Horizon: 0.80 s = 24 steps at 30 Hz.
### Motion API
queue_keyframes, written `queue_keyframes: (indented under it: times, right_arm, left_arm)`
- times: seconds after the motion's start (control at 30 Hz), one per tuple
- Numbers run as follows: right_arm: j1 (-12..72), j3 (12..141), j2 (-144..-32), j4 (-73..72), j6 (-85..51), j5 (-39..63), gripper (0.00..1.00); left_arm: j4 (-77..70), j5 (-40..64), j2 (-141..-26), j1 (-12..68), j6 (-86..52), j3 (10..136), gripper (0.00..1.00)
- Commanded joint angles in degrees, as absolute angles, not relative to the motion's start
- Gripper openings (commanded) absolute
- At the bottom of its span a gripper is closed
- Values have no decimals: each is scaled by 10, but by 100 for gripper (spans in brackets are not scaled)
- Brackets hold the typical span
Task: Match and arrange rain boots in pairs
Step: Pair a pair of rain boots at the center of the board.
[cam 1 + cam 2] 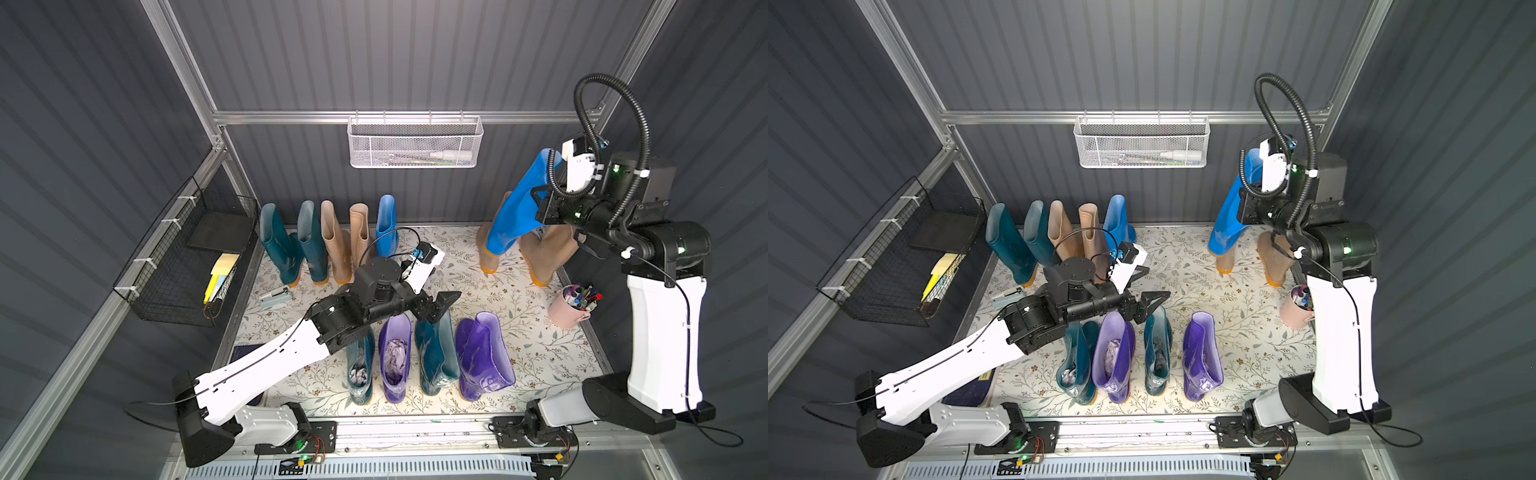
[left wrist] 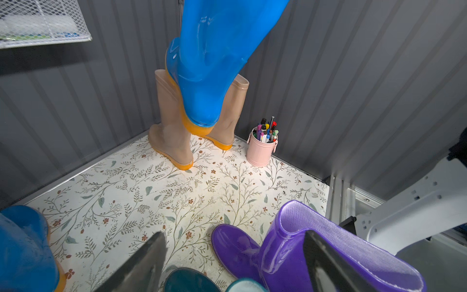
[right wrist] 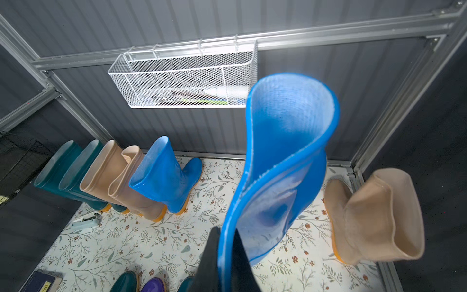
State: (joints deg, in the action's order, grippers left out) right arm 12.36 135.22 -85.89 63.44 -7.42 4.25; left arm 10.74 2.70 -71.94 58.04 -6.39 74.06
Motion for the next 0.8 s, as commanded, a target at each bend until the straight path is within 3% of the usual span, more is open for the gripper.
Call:
queue_keyframes:
  times: [0.0,0.37,0.77]
  right_arm:
    - [155,1401,-888,595,-48,29,0]
    - [219,1435,-975,581,-56,35,0]
    - [230,1463,-1110,553,-75,52,0]
  left_arm:
    - [136,11,-713,582,-51,758,87]
    - [174,-48,-678,582,-39,753,87]
    - [199,-107,-614,582,-50,710,87]
